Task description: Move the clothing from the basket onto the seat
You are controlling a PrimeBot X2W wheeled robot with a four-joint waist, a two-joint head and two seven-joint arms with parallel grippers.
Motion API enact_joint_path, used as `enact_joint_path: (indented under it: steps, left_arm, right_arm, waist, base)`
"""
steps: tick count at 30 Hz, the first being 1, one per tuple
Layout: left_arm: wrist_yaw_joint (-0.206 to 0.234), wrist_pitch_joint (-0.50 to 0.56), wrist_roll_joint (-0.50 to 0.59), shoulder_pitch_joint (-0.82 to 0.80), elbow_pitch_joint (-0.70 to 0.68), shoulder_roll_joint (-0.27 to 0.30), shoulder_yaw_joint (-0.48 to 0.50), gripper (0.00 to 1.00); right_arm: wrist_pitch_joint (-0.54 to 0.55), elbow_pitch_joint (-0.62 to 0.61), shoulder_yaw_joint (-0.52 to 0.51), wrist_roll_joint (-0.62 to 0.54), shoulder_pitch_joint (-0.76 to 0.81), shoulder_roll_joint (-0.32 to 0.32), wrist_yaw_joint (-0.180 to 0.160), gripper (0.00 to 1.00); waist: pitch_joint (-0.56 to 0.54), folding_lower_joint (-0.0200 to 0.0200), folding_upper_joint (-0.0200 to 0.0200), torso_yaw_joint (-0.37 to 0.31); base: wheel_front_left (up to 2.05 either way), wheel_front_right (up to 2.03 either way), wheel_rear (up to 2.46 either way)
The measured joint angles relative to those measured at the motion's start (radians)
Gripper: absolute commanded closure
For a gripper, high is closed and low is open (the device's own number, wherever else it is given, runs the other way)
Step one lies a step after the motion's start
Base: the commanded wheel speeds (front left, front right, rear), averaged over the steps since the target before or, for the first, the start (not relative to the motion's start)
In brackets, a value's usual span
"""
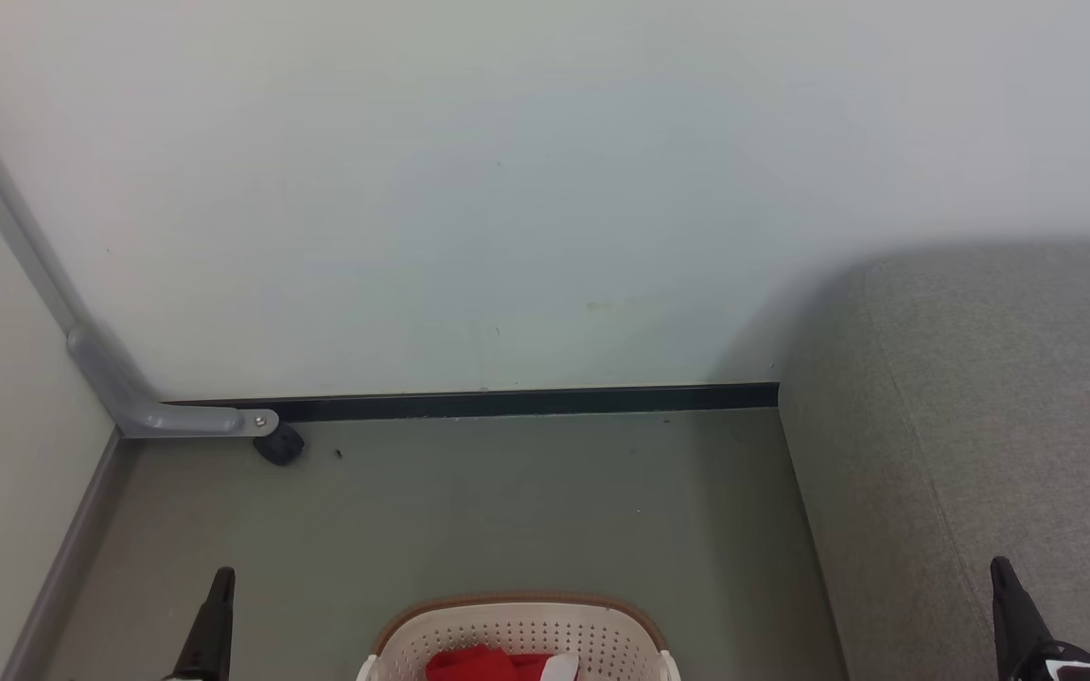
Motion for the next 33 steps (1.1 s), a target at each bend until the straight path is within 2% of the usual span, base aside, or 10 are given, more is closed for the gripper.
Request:
enact_joint_path:
  steps: [8, 9, 13, 33]
  left_arm:
    - [0.000, 0.000, 0.000, 0.000, 0.000, 0.000, 0.000, 1.00]
    - [0.000, 0.000, 0.000, 0.002, 0.006, -0.001, -0.001, 0.00]
    - [0.002, -0.001, 0.000, 0.032, 0.039, -0.009, -0.004, 0.00]
    - [0.002, -0.074, -0.003, 0.024, 0.010, -0.008, -0.051, 0.00]
  right_arm:
    - [0.000, 0.000, 0.000, 0.000, 0.000, 0.000, 0.000, 1.00]
    - [0.000, 0.005, 0.001, 0.000, 0.003, 0.001, -0.001, 0.00]
    - [0.000, 0.036, 0.004, 0.000, 0.033, 0.012, -0.002, 0.00]
    - [-0.054, 0.001, 0.034, 0.026, 0.021, 0.012, -0.002, 0.00]
  waist:
    - [0.000, 0.0000, 0.0000, 0.000]
    - [0.000, 0.0000, 0.0000, 0.000]
    - [0.000, 0.0000, 0.0000, 0.000]
    - [0.002, 0.0000, 0.0000, 0.000]
  base:
    - [0.00, 0.00, 0.00]
    - [0.00, 0.00, 0.00]
    - [0.00, 0.00, 0.00]
    - [0.00, 0.00, 0.00]
